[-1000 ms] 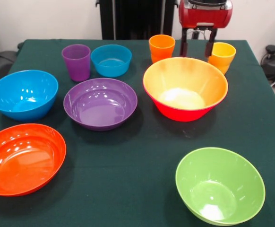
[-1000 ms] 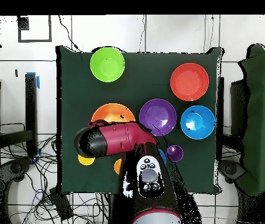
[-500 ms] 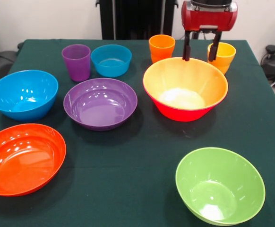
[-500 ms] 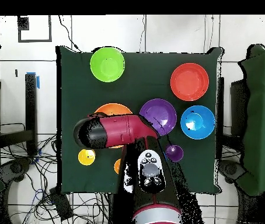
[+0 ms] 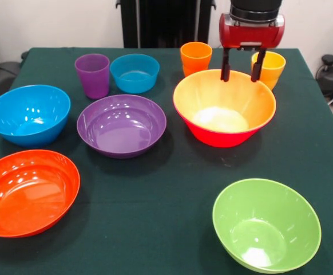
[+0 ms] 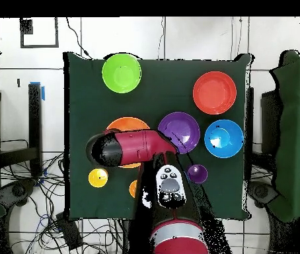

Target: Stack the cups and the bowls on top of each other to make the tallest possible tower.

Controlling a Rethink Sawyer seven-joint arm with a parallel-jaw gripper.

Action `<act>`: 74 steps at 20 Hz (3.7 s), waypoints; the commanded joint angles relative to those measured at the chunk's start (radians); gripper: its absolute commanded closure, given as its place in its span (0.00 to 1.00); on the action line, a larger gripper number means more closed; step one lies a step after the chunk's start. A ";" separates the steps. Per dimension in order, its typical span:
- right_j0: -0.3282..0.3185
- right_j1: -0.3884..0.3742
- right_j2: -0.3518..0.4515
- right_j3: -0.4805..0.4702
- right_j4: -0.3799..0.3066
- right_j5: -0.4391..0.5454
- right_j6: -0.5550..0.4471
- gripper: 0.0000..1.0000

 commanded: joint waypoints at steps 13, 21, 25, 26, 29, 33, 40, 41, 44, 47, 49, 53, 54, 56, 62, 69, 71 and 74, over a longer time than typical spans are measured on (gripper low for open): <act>0.039 0.046 -0.011 -0.012 0.031 -0.047 0.154 0.00; 0.030 0.045 0.000 -0.005 0.046 -0.055 0.144 0.00; 0.028 0.041 -0.001 -0.012 0.049 -0.035 0.132 0.00; 0.028 0.039 -0.001 -0.019 0.051 -0.023 0.129 0.00; 0.028 0.026 0.004 -0.035 0.058 0.020 0.116 0.00; 0.028 0.017 0.007 -0.075 0.071 0.088 0.093 0.00; 0.024 0.016 0.014 -0.126 0.085 0.158 0.058 0.00; 0.023 0.019 0.015 -0.126 0.085 0.153 0.058 0.00; 0.018 0.029 0.022 -0.124 0.084 0.137 0.055 0.00; 0.014 0.027 0.028 -0.131 0.089 0.153 0.045 0.00; 0.004 0.010 0.038 -0.147 0.099 0.207 0.022 0.00; 0.006 -0.001 0.037 -0.222 0.104 0.321 -0.008 0.00; 0.007 0.002 0.038 -0.246 0.103 0.349 -0.016 0.00; 0.003 0.019 0.046 -0.298 0.096 0.395 -0.036 0.00; -0.012 0.069 0.074 -0.385 0.085 0.447 -0.068 0.00; -0.027 0.127 0.097 -0.455 0.059 0.450 -0.100 0.00; -0.033 0.145 0.102 -0.475 0.053 0.451 -0.111 0.00; -0.036 0.177 0.103 -0.531 0.037 0.468 -0.126 0.00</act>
